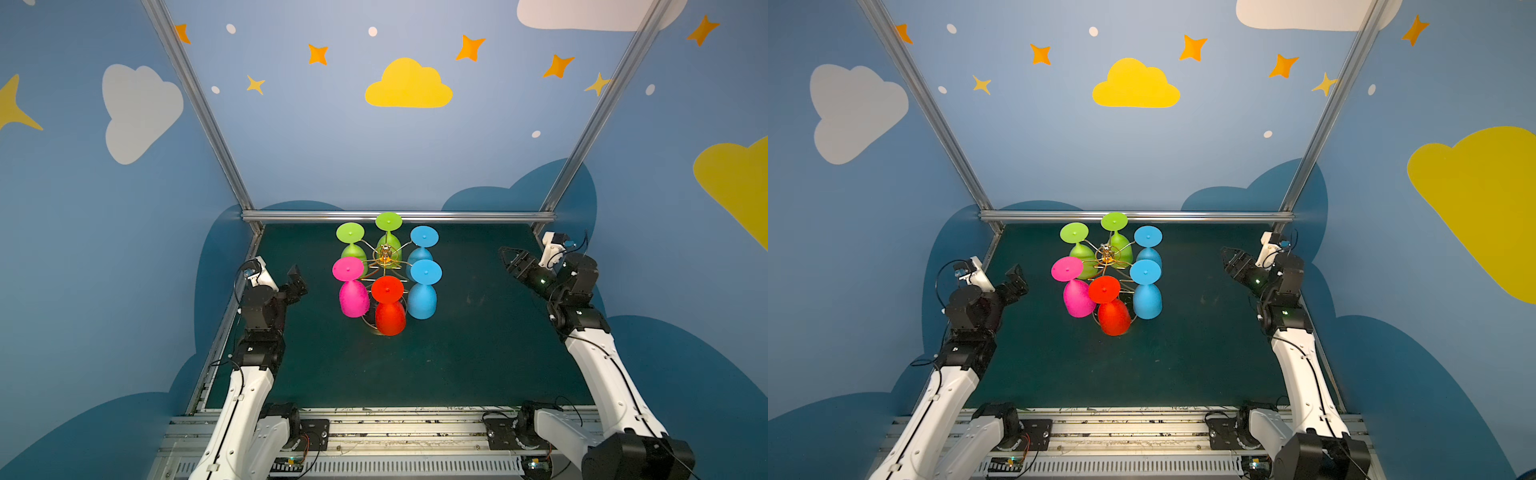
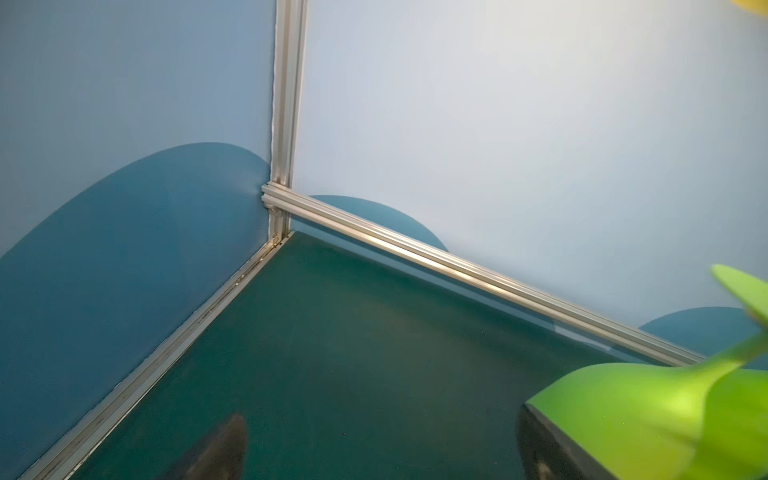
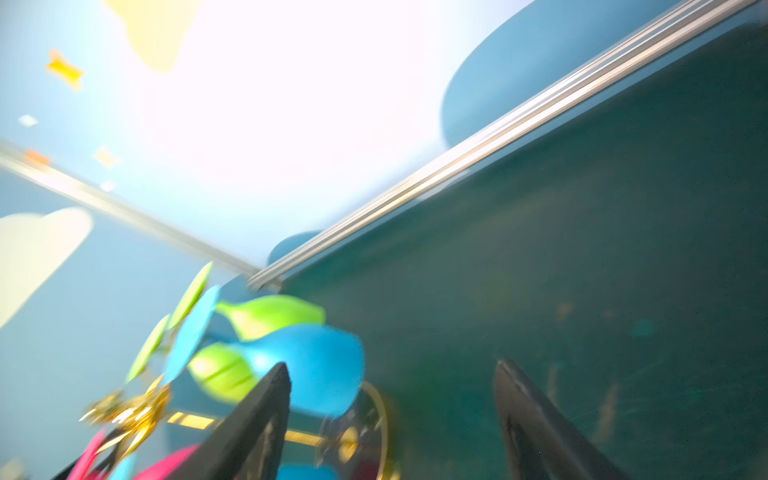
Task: Take the wine glass off the wine glass rack
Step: 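Raise both grippers from rest toward the wine glass rack, then close the right gripper on the foot of the nearer blue glass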
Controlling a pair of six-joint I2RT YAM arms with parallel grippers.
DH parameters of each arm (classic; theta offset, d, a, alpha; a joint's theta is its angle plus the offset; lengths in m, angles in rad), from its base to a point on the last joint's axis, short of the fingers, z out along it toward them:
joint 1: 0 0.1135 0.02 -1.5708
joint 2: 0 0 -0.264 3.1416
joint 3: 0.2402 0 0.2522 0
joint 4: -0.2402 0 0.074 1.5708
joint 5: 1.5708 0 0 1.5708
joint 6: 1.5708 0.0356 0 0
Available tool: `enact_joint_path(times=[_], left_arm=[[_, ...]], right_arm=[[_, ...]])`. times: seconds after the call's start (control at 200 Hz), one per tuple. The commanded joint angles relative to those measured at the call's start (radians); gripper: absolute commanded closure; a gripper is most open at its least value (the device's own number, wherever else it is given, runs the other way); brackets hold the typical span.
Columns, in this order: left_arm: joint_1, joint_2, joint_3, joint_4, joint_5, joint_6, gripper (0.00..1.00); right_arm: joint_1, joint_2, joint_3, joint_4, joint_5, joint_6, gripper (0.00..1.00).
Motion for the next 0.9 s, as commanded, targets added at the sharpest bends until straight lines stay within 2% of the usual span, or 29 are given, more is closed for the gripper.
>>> enact_joint_path(times=[0.0,0.16,0.42,0.646,0.896], left_arm=[[0.003,-0.033,0.057,-0.093,0.103,-0.015,0.00],[0.003,-0.077,0.109,-0.211,0.173,-0.090,0.00],[0.005,-0.231,0.070,-0.293,0.208,-0.237,0.00],[0.005,-0.309,0.048,-0.301,0.210,-0.280,0.00],[0.004,-0.219,0.098,-0.262,0.270,-0.236,0.00]], right_arm=[[0.047,-0.040,0.046,-0.050,-0.173,0.039,0.25],[0.122,-0.053,0.053,-0.047,-0.281,0.108,0.26],[0.246,0.007,0.154,-0.170,-0.391,0.128,0.29],[0.341,0.051,0.166,-0.170,-0.357,0.176,0.35],[0.426,0.062,0.121,-0.129,-0.250,0.216,0.41]])
